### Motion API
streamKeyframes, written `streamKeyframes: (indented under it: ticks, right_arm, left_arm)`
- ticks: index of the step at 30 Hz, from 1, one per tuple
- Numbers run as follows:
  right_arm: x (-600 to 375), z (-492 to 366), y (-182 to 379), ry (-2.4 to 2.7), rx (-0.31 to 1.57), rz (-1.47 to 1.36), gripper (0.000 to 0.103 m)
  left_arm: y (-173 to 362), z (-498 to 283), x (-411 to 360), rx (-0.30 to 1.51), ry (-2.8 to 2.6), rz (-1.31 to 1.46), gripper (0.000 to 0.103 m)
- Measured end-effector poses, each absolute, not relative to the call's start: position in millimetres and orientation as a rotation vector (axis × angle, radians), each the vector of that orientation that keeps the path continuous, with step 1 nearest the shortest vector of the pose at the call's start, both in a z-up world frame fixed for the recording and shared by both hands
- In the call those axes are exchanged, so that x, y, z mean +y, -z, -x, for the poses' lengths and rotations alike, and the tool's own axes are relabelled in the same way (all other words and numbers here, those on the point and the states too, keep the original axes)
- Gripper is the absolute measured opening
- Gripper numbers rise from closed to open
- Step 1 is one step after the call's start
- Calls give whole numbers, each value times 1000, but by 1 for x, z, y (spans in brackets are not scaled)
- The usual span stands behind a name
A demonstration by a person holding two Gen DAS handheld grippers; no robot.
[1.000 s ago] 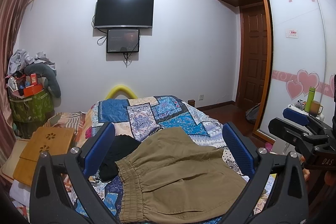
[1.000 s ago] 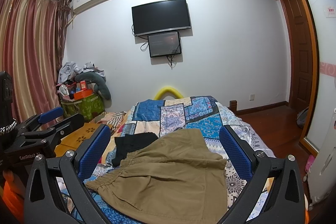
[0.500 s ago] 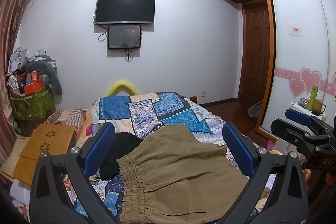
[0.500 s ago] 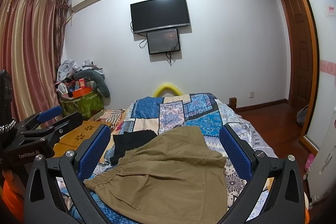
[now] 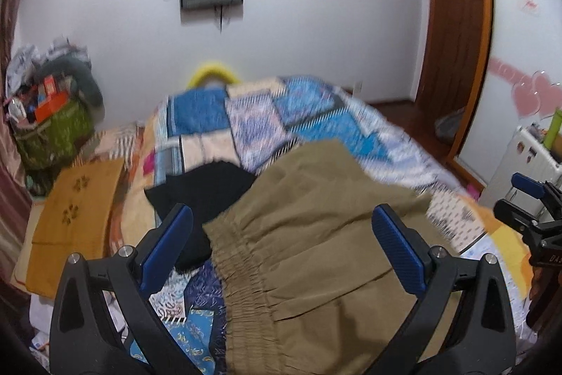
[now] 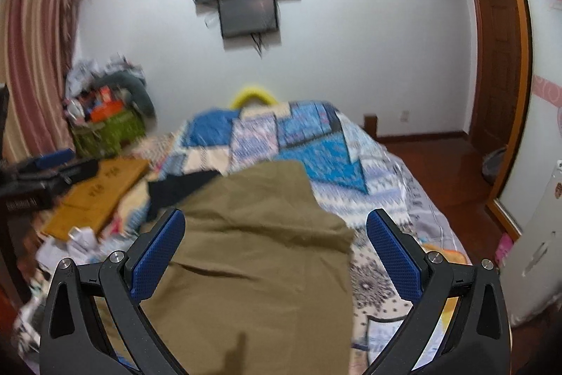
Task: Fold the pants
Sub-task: 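Lower the right gripper onto the khaki pants leg and close on it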
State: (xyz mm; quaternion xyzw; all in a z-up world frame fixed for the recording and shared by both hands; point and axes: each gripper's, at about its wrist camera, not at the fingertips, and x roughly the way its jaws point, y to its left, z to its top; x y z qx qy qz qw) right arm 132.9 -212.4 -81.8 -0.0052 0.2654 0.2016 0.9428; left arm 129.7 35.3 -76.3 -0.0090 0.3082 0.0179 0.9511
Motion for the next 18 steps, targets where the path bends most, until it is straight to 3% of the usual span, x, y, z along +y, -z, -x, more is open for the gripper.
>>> streamKeyframes:
  ticks: [10,16,18]
  right_arm:
    - [-235,-202,153,-403,836,20,102]
    - [-246,-244,185,-432,991,-48,89]
    - [-246,-255,197,-445,1042,-66,81]
  left_arm:
    - [151,-194,77,887,-98,-33,103]
    - [179,-209,102,998,-92,8,103]
    - [184,-210,104,1012,-75,14,103]
